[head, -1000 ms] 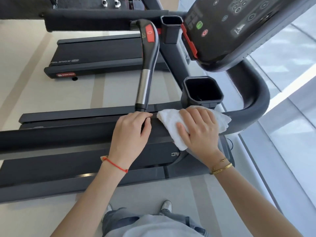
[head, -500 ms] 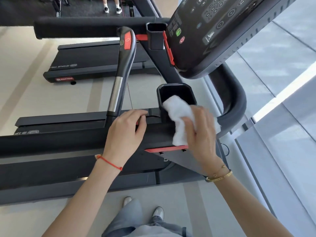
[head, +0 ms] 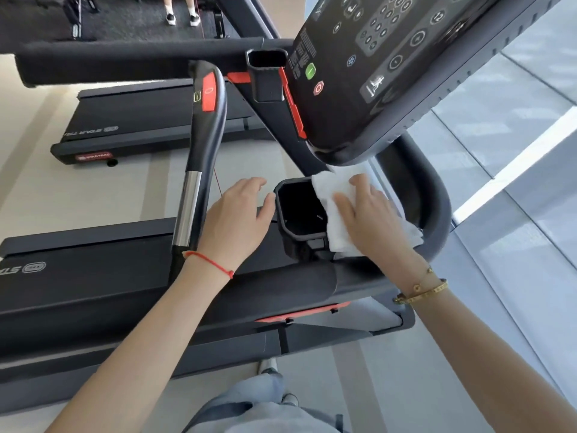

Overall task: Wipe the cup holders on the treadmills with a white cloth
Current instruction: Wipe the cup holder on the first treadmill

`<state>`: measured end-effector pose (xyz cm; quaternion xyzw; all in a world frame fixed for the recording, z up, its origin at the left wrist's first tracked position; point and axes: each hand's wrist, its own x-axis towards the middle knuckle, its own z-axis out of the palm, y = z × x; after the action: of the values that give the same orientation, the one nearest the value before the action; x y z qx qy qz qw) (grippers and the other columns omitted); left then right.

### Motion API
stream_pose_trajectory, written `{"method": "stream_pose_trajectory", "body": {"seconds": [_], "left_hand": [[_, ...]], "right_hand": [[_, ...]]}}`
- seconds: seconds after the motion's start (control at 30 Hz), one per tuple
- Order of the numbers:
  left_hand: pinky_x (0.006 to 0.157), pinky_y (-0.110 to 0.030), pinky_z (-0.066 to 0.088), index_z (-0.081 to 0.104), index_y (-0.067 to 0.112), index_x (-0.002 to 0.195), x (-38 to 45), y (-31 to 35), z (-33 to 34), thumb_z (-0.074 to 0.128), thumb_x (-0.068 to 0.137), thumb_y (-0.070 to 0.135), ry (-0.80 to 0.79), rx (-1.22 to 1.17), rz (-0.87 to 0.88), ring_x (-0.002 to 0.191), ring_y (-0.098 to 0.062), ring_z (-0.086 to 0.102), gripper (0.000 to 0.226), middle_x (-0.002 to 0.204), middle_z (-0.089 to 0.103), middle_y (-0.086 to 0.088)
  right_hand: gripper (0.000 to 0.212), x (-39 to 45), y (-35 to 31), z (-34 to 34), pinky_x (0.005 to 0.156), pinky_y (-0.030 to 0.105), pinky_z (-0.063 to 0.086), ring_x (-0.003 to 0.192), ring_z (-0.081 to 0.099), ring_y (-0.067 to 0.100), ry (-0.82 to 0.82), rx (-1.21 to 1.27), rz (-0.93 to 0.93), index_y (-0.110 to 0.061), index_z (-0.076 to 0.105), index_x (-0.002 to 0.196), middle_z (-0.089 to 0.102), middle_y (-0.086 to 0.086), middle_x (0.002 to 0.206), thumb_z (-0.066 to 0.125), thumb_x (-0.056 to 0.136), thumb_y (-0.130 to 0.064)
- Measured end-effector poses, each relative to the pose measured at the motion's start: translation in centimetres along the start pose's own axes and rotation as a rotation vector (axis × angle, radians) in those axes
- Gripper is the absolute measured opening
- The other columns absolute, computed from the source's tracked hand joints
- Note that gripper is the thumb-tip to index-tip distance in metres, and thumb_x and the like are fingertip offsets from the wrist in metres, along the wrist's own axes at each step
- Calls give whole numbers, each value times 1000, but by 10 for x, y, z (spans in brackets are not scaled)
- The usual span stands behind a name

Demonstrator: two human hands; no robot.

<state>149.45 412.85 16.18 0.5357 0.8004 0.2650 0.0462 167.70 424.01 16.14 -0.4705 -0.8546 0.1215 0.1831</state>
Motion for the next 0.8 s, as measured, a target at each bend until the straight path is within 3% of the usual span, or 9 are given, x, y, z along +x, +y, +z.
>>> {"method": "stream_pose_trajectory", "body": {"seconds": [0.1, 0.23, 0.33, 0.43, 0.53, 0.63, 0.8], "left_hand": [[97, -37, 48, 49, 13, 143, 12, -4, 6, 40, 104, 39, -78, 4, -40, 122, -21, 57, 48, 139, 57, -3], [95, -40, 50, 52, 14, 140, 17, -2, 13, 40, 103, 43, -153, -35, -67, 115, -23, 60, 48, 130, 62, -3], [78, -38, 51, 64, 16, 116, 17, -1, 16, 40, 103, 41, -181, -38, -83, 95, -24, 63, 37, 103, 67, -1], [66, -35, 46, 62, 17, 96, 16, 2, 17, 40, 103, 40, -171, -33, -117, 80, -23, 60, 32, 84, 62, 2], [71, -40, 51, 64, 17, 97, 17, 5, 19, 42, 101, 41, -154, -62, -147, 82, -24, 61, 33, 86, 65, 1], [75, -44, 53, 65, 18, 99, 16, 9, 24, 43, 97, 44, -125, -101, -187, 81, -22, 62, 34, 86, 66, 2], [77, -33, 53, 69, 20, 107, 11, 16, 30, 49, 98, 39, -36, -196, -234, 80, -11, 63, 29, 85, 67, 7]], "right_hand": [[38, 3, 1, 0, 86, 40, 34, 109, 51, 35, -107, 52, 22, -8, 40, 127, 57, 13, 117, 44, 100, -35], [44, 14, 6, -3, 80, 37, 36, 108, 51, 35, -269, 118, 50, -7, 33, 134, 54, 16, 123, 45, 100, -32], [44, 26, 6, -2, 77, 31, 30, 111, 50, 34, -344, 121, 53, -7, 31, 137, 51, 16, 131, 44, 101, -29], [44, 44, 6, 0, 78, 30, 31, 112, 51, 32, -378, 143, 3, -7, 32, 138, 50, 15, 133, 44, 101, -28], [45, 52, 12, 1, 78, 31, 33, 111, 52, 31, -399, 175, -44, -8, 33, 138, 50, 13, 133, 46, 101, -30], [51, 44, 23, -1, 74, 22, 28, 112, 51, 26, -434, 218, -93, -9, 29, 140, 46, 11, 137, 50, 99, -31], [49, 57, 25, -1, 73, 16, 23, 120, 45, 27, -494, 185, -192, -5, 28, 141, 42, 13, 138, 47, 100, -24]]}}
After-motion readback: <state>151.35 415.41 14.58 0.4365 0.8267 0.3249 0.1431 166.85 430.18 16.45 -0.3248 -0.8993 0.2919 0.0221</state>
